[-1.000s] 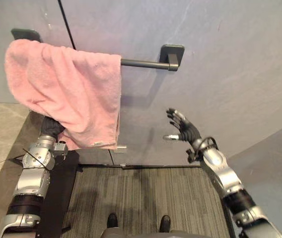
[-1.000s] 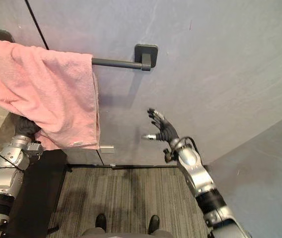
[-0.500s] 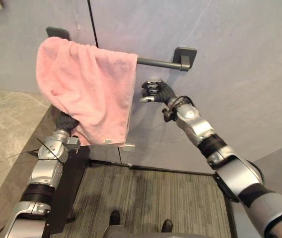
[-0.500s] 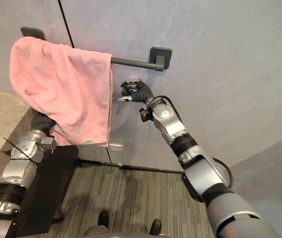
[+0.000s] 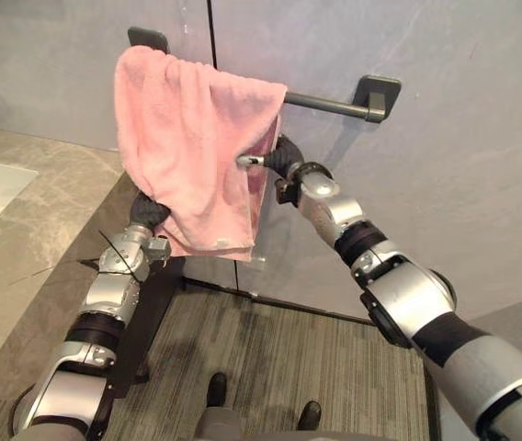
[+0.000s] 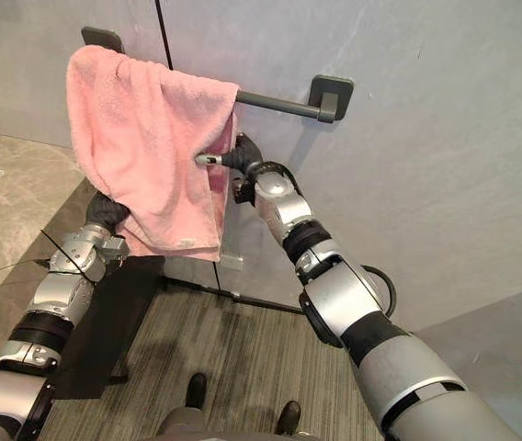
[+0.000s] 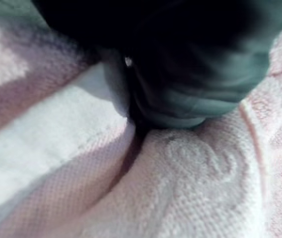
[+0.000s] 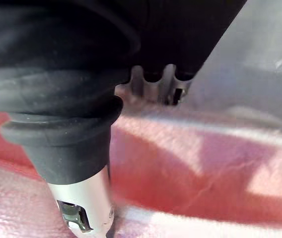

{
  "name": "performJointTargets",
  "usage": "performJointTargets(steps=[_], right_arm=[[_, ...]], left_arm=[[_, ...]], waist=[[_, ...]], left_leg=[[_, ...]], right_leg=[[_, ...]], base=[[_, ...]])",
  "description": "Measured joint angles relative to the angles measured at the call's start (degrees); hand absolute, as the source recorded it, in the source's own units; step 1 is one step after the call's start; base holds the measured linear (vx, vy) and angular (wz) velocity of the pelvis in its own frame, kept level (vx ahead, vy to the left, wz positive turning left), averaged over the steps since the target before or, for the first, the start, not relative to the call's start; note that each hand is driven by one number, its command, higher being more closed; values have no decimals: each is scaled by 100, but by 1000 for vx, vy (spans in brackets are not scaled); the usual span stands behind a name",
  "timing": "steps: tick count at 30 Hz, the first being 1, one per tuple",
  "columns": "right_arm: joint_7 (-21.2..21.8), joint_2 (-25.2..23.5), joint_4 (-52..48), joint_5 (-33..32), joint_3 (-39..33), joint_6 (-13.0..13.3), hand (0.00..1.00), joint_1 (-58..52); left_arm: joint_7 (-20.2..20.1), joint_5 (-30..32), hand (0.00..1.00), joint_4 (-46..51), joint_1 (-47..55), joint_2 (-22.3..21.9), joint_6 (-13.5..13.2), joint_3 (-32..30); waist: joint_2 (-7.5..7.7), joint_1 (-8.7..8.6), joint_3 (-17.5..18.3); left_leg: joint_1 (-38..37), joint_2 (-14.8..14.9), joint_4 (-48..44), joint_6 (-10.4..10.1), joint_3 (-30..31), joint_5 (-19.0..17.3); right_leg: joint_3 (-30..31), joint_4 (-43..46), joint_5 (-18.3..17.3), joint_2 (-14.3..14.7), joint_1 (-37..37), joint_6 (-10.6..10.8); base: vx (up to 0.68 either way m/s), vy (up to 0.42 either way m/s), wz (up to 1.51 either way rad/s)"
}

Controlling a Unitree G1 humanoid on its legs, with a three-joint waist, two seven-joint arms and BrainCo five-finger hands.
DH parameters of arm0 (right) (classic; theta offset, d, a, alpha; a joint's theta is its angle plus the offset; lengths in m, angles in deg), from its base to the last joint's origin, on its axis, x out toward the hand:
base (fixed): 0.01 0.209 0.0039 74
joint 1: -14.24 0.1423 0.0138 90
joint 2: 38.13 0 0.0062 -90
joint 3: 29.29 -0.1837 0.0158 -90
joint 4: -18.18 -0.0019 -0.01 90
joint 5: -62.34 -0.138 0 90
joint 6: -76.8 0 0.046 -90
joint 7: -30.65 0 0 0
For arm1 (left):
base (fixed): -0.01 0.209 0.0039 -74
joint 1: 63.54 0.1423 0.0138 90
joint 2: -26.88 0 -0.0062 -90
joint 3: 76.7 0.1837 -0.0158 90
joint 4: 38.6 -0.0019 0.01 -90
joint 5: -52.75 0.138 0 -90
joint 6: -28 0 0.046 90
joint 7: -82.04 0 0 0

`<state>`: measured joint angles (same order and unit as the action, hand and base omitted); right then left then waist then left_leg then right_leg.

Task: Organize washtable

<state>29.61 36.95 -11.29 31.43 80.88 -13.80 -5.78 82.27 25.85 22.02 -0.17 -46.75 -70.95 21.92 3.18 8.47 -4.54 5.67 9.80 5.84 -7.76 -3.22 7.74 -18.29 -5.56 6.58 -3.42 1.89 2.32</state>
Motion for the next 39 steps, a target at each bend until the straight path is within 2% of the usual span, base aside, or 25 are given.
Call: performJointTargets(steps=[6, 7, 13, 18, 24, 32, 39], right_arm=[[41, -54, -74, 5, 115, 1, 0, 142], [70, -56, -109, 7, 121, 1, 100, 142], [127, -54, -130, 15, 276, 4, 100, 144], [133, 34, -309, 27, 271, 11, 100, 144], [155, 71, -353, 122, 270, 12, 100, 141], [262, 396, -721, 187, 263, 18, 100, -161], [269, 439, -800, 187, 263, 18, 100, -211]], left_arm=[[9, 37, 100, -111, -103, -33, 3, 10], [11, 50, 100, -118, -135, -33, 3, 10], [11, 57, 100, -161, -157, -33, 2, 10], [23, 64, 100, -179, -193, -33, 2, -12], [22, 125, 100, -179, -192, -40, 4, -29], [22, 286, 100, -176, -192, -38, 3, -235], [17, 289, 100, -174, -191, -32, 2, -263]], waist=[[7, -8, -30], [7, -7, -57], [9, -132, -84], [14, -151, -247], [14, -172, -254], [12, -211, -257], [-3, -311, -296]], left_leg=[[-25, 15, -1, -1, -59, 0], [-37, 19, -1, -1, -80, 0], [-49, 31, -1, -2, -142, -1], [-102, 51, -1, -2, -234, -2], [-134, 69, -1, -3, -298, -2], [-199, 81, 1, -4, -417, -4], [-220, 107, 2, -4, -472, -5]], right_leg=[[53, 0, 4, 9, 4, -5], [76, 0, 9, 12, 5, -10], [132, 0, 20, 17, 27, -18], [219, -1, 47, 15, 28, -26], [278, -3, 65, 15, 33, -33], [406, -3, 104, 17, 42, -43], [444, -4, 111, 36, 51, -50]], base=[[3, 5, -3], [-5, 11, -10], [0, 6, -5], [3, 11, -8], [2, 9, -6], [-7, 10, -7], [-2, 3, -4]])
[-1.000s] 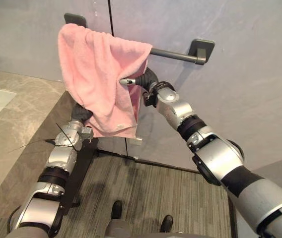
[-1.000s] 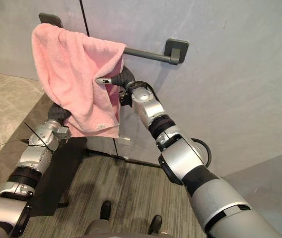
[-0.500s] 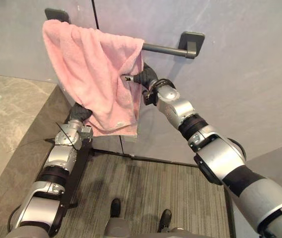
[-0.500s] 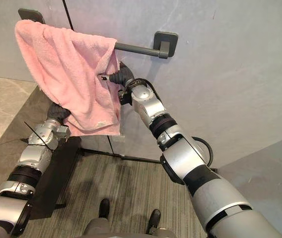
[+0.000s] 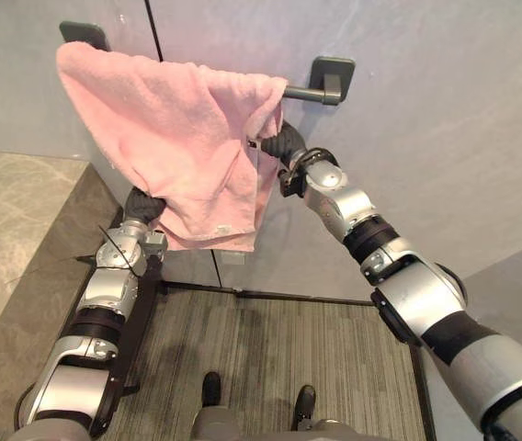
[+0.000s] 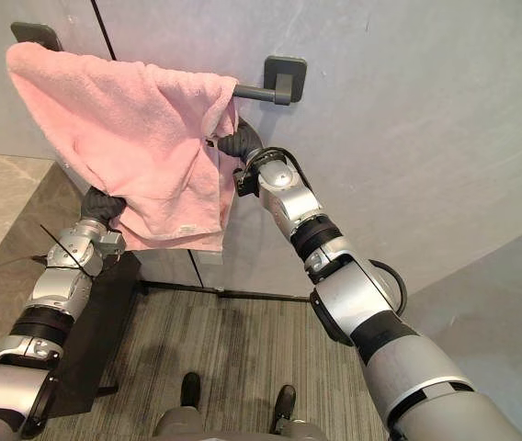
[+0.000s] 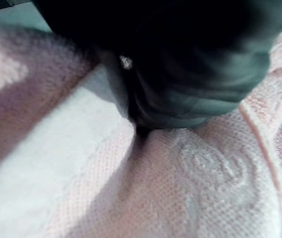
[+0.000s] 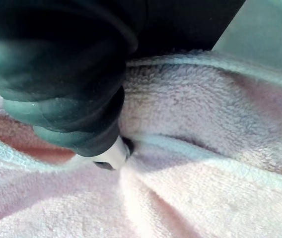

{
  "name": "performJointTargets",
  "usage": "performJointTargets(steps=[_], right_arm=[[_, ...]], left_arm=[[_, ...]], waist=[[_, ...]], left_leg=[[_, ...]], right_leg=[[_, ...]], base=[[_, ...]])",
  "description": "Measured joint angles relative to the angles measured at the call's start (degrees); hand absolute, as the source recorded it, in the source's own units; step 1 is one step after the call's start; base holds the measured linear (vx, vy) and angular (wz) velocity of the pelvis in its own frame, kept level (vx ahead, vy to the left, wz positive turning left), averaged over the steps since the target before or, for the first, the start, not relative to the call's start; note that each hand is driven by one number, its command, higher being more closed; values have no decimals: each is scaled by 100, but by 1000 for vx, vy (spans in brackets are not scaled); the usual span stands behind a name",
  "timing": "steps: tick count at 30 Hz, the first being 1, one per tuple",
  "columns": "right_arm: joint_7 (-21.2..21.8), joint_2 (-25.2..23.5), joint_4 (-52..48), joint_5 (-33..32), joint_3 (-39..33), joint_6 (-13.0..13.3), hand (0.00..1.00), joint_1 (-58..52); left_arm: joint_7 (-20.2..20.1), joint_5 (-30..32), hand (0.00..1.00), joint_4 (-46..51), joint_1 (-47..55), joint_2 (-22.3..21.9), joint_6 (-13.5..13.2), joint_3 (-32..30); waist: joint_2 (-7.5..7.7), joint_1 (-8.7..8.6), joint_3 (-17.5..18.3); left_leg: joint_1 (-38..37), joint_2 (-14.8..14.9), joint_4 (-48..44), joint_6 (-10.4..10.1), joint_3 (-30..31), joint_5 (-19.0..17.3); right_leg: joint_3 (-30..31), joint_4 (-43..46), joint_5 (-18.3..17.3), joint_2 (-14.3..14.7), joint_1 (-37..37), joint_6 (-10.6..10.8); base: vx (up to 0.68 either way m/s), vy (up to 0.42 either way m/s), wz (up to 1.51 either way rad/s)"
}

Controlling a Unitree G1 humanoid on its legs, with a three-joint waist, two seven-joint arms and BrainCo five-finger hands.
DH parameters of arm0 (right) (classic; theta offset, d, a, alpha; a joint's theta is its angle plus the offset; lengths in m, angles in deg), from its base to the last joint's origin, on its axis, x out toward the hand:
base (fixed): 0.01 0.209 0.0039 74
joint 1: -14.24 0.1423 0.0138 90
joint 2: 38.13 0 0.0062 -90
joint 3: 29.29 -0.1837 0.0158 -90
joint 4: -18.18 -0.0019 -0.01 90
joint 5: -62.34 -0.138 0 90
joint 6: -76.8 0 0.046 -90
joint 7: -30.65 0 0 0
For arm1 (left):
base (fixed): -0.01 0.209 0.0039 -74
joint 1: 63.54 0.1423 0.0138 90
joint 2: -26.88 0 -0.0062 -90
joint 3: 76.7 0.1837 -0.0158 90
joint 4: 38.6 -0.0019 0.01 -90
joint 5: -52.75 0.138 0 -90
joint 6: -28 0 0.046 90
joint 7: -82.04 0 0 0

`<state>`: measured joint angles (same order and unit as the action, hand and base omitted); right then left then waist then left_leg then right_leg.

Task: Organize washtable

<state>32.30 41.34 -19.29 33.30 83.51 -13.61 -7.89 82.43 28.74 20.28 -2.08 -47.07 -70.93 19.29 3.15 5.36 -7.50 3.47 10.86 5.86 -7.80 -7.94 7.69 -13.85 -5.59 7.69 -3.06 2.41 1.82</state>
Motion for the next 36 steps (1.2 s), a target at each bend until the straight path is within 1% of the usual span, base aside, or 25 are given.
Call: performJointTargets(steps=[12, 22, 25, 33, 34, 36], right_arm=[[102, 80, -7, -3, 1, 2, 100, -37], [114, 202, -155, -13, 2, 16, 100, -215], [122, 224, -203, -12, 2, 21, 100, -265], [122, 238, -147, 6, -30, 17, 100, -267], [122, 237, -126, 16, -45, 17, 100, -267], [122, 237, -107, 24, -76, 13, 100, -268]], left_arm=[[-8, -4, 100, -1, 45, 0, 8, -10], [-43, 14, 100, -4, 176, 0, 106, -15], [-52, 213, 100, 0, 250, 0, 105, -12], [-58, 350, 100, 31, 266, 0, 105, 3], [-58, 373, 0, 33, 266, 0, 105, 9], [-58, 385, 0, 34, 266, 0, 108, 13]], waist=[[-9, 8, -9], [-7, 12, -8], [-7, -13, -8], [-6, -42, -6], [-5, -56, -6], [-5, -78, -5]], left_leg=[[5, 0, 0, 0, 0, 1], [4, -4, 1, 1, 1, 2], [-6, -4, 2, 1, 0, 2], [-23, -4, 1, -5, -8, 9], [-26, -3, 1, -7, -10, 11], [-31, -3, 1, -8, -15, 13]], right_leg=[[-4, 0, 5, 0, 0, -4], [-6, 0, 8, -5, -4, -2], [-6, 0, 9, -5, -15, -1], [-1, 0, 19, -5, -27, -6], [1, 0, 23, -5, -29, -6], [4, 0, 27, -5, -32, -6]], base=[[0, 0, 0], [0, 0, 0], [0, 0, 0], [0, 0, 0], [0, 0, 0], [0, 0, 0]])
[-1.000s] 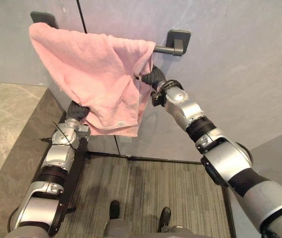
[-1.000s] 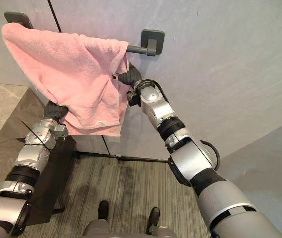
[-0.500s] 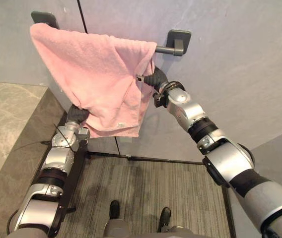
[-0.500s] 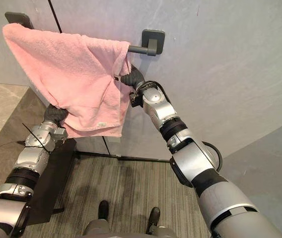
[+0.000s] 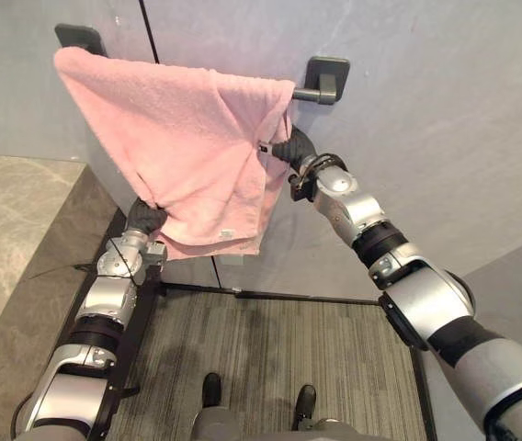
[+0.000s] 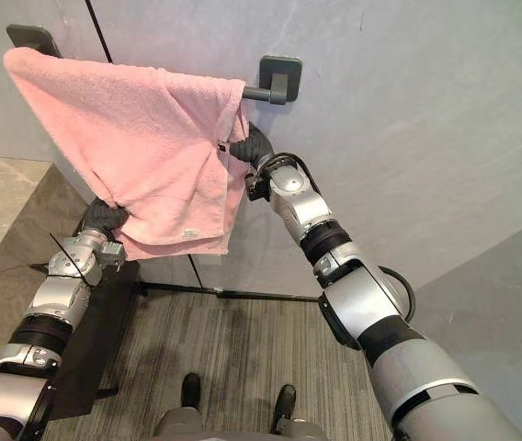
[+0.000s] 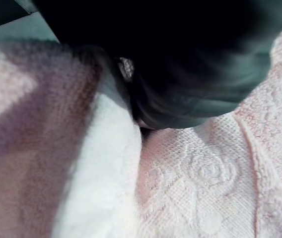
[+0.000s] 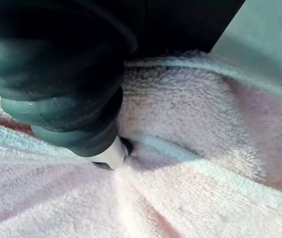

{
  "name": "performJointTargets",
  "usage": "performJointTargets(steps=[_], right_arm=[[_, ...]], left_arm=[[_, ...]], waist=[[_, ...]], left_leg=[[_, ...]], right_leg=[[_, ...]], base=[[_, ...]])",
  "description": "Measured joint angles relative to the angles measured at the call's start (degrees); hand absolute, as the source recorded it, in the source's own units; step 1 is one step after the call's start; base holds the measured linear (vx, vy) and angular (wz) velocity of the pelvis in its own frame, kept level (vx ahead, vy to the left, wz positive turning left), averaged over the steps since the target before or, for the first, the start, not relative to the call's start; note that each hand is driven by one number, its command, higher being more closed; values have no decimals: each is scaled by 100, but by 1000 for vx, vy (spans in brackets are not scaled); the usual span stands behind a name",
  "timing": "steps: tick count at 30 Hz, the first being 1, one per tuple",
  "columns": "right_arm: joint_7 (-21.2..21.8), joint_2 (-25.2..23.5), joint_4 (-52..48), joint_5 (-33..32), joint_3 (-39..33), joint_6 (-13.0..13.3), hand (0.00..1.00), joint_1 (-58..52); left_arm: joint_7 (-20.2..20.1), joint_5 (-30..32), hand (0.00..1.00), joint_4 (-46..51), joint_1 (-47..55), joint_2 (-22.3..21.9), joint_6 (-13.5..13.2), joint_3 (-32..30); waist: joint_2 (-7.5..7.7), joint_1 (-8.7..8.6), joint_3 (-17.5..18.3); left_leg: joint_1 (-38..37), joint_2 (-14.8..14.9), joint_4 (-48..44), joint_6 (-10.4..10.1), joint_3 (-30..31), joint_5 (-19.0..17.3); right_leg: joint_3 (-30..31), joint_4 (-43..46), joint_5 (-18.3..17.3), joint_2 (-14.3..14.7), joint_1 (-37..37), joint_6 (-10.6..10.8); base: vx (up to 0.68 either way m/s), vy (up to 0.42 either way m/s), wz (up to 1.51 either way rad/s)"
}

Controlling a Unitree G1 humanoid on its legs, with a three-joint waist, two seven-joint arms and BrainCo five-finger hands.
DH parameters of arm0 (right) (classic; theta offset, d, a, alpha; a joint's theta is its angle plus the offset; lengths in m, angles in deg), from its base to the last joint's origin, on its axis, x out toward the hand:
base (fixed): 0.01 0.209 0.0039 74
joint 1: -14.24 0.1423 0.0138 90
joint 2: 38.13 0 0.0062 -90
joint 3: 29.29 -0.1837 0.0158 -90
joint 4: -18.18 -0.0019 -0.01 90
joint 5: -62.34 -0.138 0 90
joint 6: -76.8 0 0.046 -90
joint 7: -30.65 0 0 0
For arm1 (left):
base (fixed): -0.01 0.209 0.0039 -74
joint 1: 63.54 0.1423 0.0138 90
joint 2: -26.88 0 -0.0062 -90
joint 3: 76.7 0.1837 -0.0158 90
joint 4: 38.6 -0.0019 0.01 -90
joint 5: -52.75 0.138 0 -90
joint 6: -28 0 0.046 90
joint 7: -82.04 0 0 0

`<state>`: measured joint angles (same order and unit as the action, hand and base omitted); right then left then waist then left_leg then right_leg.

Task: Organize washtable

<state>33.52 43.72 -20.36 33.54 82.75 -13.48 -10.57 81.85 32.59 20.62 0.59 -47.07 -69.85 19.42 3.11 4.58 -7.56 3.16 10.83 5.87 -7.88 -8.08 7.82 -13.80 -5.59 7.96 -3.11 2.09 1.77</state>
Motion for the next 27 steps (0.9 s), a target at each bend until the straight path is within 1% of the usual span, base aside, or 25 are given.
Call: performJointTargets(steps=[1, 4, 5, 9, 10, 12, 14, 17, 20, 22, 25, 27], right_arm=[[0, 0, 21, 13, -37, -7, 0, -1], [-11, 24, 153, 16, -188, -11, 0, -39], [-19, 106, 178, 14, -195, -20, 0, -78], [-33, 379, 166, -13, -197, -21, 0, -213], [-32, 455, 116, -110, -196, -23, 0, -276], [-27, 617, -153, -287, -170, -30, 0, -461], [7, 836, -672, -450, -115, -35, 0, -803], [121, 1226, -1321, -625, 31, -35, 0, -1382], [249, 1586, -1786, -726, 82, -34, 0, -1829], [302, 1742, -2011, -778, 80, -29, 0, -1993], [359, 1969, -2349, -787, 77, -21, 0, -2249], [370, 2102, -2608, -783, 40, -14, 0, -2443]], left_arm=[[1, 4, 0, -1, 6, 0, 19, 0], [-28, 4, 0, -33, 27, 1, 128, 11], [-115, 4, 0, -47, 27, 8, 158, 14], [-119, 10, 0, -269, 26, 65, 238, 14], [-118, 8, 0, -316, 27, 114, 253, 14], [-118, 5, 0, -304, 31, 217, 256, -3], [-118, -2, 0, -277, 139, 413, 254, -63], [-112, -15, 0, -216, 403, 523, 255, -444], [-113, -16, 0, -177, 564, 674, 255, -558], [-110, -34, 0, -98, 652, 678, 254, -700], [-114, -69, 0, 5, 747, 713, 249, -702], [-111, -97, 0, 279, 921, 735, 245, -844]], waist=[[0, -28, 0], [-1, -55, 0], [-1, -50, 0], [-3, -56, 1], [-3, -60, 2], [-4, -53, 3], [-6, -61, 6], [-7, -65, 10], [-22, -65, 19], [-43, -65, 43], [-76, -64, 164], [-91, -68, 233]], left_leg=[[-1, 0, 0, -4, -1, 4], [-23, 5, 0, -6, -36, 15], [-30, 6, 0, -6, -47, 15], [-57, 7, 0, -7, -90, 13], [-58, 11, 0, -8, -95, 12], [-56, 13, 0, -8, -95, 11], [-63, 11, 0, -7, -117, 10], [-69, 10, 0, -9, -138, 8], [-69, 11, -1, -10, -144, 7], [-69, 8, -1, -10, -146, 7], [-70, 13, -1, -12, -147, 5], [-75, 12, -1, -11, -150, 0]], right_leg=[[1, 0, 5, 0, 0, 0], [35, 0, 27, 4, 0, -7], [50, -1, 30, 4, 1, -7], [100, -3, 34, 4, 6, -7], [105, -4, 34, 8, 8, -7], [105, -5, 33, 10, 9, -7], [116, -6, 32, 6, 13, -6], [121, -6, 33, 5, 15, -6], [121, -7, 32, 6, 15, -6], [122, -7, 33, 3, 15, -5], [124, -9, 32, 8, 16, -5], [126, -11, 31, 6, 15, -4]], base=[[0, 0, 0], [0, 0, -4], [0, 0, -6], [0, 0, -7], [0, 0, 0], [0, 0, 0], [14, 5, -2], [31, 9, -3], [0, 0, 0], [0, 0, 0], [0, 0, 0], [0, 0, 0]])
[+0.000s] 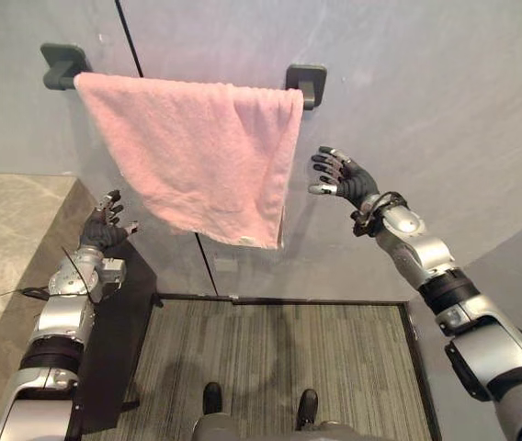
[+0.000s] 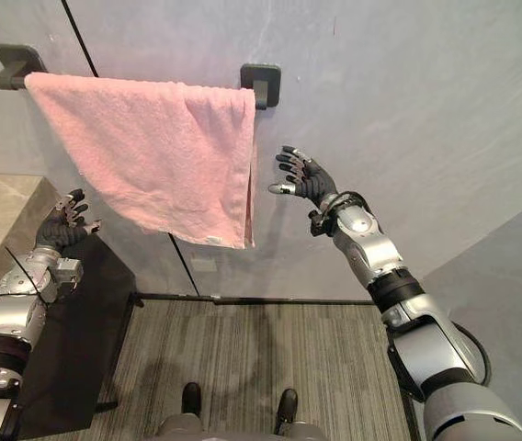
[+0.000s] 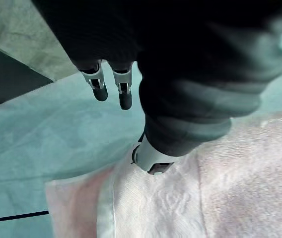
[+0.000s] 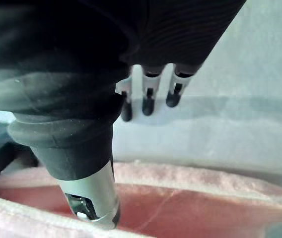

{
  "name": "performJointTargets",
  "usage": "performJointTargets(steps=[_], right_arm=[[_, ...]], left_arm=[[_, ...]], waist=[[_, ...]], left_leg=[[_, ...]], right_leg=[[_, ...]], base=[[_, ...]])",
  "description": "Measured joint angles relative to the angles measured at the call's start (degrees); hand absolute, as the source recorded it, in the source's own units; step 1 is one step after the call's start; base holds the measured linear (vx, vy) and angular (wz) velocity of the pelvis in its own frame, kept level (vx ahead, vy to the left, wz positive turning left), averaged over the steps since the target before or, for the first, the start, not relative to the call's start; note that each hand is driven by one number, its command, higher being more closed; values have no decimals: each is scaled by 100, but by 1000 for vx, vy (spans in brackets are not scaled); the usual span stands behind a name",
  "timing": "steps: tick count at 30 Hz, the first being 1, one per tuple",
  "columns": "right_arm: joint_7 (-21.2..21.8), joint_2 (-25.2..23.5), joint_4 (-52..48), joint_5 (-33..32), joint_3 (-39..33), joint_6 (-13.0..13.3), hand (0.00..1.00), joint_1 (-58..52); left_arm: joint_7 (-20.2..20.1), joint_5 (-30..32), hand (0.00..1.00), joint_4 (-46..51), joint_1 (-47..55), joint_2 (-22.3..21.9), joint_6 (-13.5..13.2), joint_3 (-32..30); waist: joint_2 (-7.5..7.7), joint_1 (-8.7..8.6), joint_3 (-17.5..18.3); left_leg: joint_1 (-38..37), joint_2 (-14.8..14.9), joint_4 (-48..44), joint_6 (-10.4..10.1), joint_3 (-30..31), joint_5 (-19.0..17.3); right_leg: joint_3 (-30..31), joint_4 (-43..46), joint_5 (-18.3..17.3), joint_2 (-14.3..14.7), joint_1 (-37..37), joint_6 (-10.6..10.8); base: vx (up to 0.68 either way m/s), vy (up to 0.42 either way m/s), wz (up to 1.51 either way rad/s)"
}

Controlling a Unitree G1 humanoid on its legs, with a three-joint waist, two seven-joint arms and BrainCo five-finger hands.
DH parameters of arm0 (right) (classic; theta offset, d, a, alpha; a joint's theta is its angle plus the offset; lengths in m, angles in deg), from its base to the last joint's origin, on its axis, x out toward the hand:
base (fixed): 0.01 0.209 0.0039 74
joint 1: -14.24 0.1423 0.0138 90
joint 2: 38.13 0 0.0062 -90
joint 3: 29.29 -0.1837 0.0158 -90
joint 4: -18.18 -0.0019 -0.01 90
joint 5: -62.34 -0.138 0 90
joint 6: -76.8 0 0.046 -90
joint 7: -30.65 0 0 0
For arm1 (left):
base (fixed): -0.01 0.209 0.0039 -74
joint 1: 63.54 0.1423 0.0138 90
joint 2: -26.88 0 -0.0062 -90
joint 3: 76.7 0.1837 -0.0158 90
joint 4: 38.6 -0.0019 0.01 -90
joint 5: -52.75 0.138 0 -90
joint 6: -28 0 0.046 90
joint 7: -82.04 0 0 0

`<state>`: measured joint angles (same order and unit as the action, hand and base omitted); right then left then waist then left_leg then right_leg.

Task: Organize washtable

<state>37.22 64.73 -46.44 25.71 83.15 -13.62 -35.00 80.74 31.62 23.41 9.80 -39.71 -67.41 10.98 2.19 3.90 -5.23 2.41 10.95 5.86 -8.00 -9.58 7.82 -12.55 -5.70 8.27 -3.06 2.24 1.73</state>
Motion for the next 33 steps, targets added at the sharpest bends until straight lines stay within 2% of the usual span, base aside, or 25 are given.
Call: performJointTargets(steps=[3, 5, 6, 8, 10, 12, 15, 18, 19, 20, 23, 25, 26, 29, 33], right_arm=[[-39, 132, -434, 23, -1005, 7, 0, -475], [-277, 135, -905, 121, -1931, 29, 0, -800], [-355, 131, -1069, 166, -2147, 47, 0, -879], [-780, 120, -1768, 437, -3031, 294, 0, -1151], [-1004, 93, -2124, 572, -3430, 479, 0, -1185], [-1335, 62, -2526, 652, -3615, 778, 0, -1188], [-1441, -208, -3002, 695, -3545, 918, 0, -1255], [-1376, -386, -3343, 692, -3213, 953, 0, -1371], [-1100, -405, -3365, 557, -2906, 960, 0, -1383], [-1055, -406, -3365, 545, -2848, 960, 0, -1383], [-583, -404, -3365, 426, -2241, 880, 0, -1382], [-409, -334, -3347, 329, -1593, 868, 0, -1333], [-211, -254, -3278, 264, -1168, 824, 0, -1232], [180, -69, -2953, 102, -353, 660, 0, -768], [309, 112, -2402, -244, 98, 634, 0, -355]], left_arm=[[9, -74, 0, 979, 442, 36, -21, -580], [59, -59, 0, 1481, 756, 28, -66, -1061], [110, -50, 0, 1601, 822, -6, -66, -1199], [496, 188, 0, 2321, 974, -354, -73, -1916], [785, 428, 0, 2874, 980, -655, -159, -2371], [1423, 1049, 0, 3613, 979, -1043, -355, -2736], [1934, 1584, 0, 4423, 982, -1511, -417, -2767], [2037, 1740, 0, 4726, 1035, -1589, -582, -2754], [1957, 1663, 0, 4777, 1119, -1582, -669, -2700], [1931, 1656, 0, 4777, 1124, -1577, -671, -2685], [1475, 1246, 0, 4775, 1214, -1425, -697, -2351], [1236, 1058, 0, 4754, 1346, -1114, -716, -1847], [957, 783, 0, 4671, 1349, -953, -740, -1516], [452, 148, 0, 4308, 1342, -769, -751, -954], [105, -690, 0, 3692, 1330, -685, -744, -687]], waist=[[-5, 16, 4], [-50, 23, 99], [-70, 22, 141], [-184, 22, 322], [-261, 11, 410], [-386, -13, 527], [-483, -20, 604], [-502, -18, 623], [-506, -13, 632], [-504, -12, 633], [-461, 2, 659], [-425, 6, 682], [-410, 7, 691], [-408, 8, 692], [-392, 24, 682]], left_leg=[[2, -4, 0, 3, 4, -29], [10, -9, 1, 13, 12, -41], [10, -12, 1, 13, 15, -41], [19, -27, 1, 36, 38, -32], [15, -33, 2, 28, 46, -20], [-30, -34, 2, 25, 46, -16], [-95, -21, 2, 22, 43, -24], [-95, 0, 2, 19, 46, -52], [-94, -1, 2, 18, 45, -54], [-92, -1, 2, 18, 45, -54], [-76, 0, 2, 19, 44, -52], [-57, -1, 2, 19, 44, -52], [-27, -3, 2, 20, 45, -50], [-5, -22, 2, 22, 47, -45], [96, -70, 2, 28, 118, -17]], right_leg=[[-3, -9, -4, -6, -1, 5], [-20, -20, -19, -8, 0, 21], [-40, -20, -33, -11, 0, 32], [-93, -20, -62, -24, -6, 50], [-106, -20, -62, -30, -14, 44], [-109, -19, -62, -30, -51, 37], [-114, -23, -113, -21, -115, 91], [-125, -25, -133, -5, -115, 65], [-142, -25, -133, -10, -116, 66], [-145, -25, -132, -11, -116, 66], [-164, -25, -128, -16, -120, 72], [-189, -25, -127, -24, -120, 75], [-214, -24, -124, -31, -120, 83], [-270, -22, -115, -64, -108, 106], [-329, -1, -115, -104, -61, 134]], base=[[-24, 17, 0], [-3, 3, 2], [0, 0, 4], [0, 0, 6], [0, 0, 2], [0, 0, 0], [0, 0, 0], [-13, -1, 0], [-32, 0, -1], [-37, 4, 1], [-17, 5, 6], [5, 1, 9], [9, 1, 9], [25, 3, 9], [40, 6, 11]])
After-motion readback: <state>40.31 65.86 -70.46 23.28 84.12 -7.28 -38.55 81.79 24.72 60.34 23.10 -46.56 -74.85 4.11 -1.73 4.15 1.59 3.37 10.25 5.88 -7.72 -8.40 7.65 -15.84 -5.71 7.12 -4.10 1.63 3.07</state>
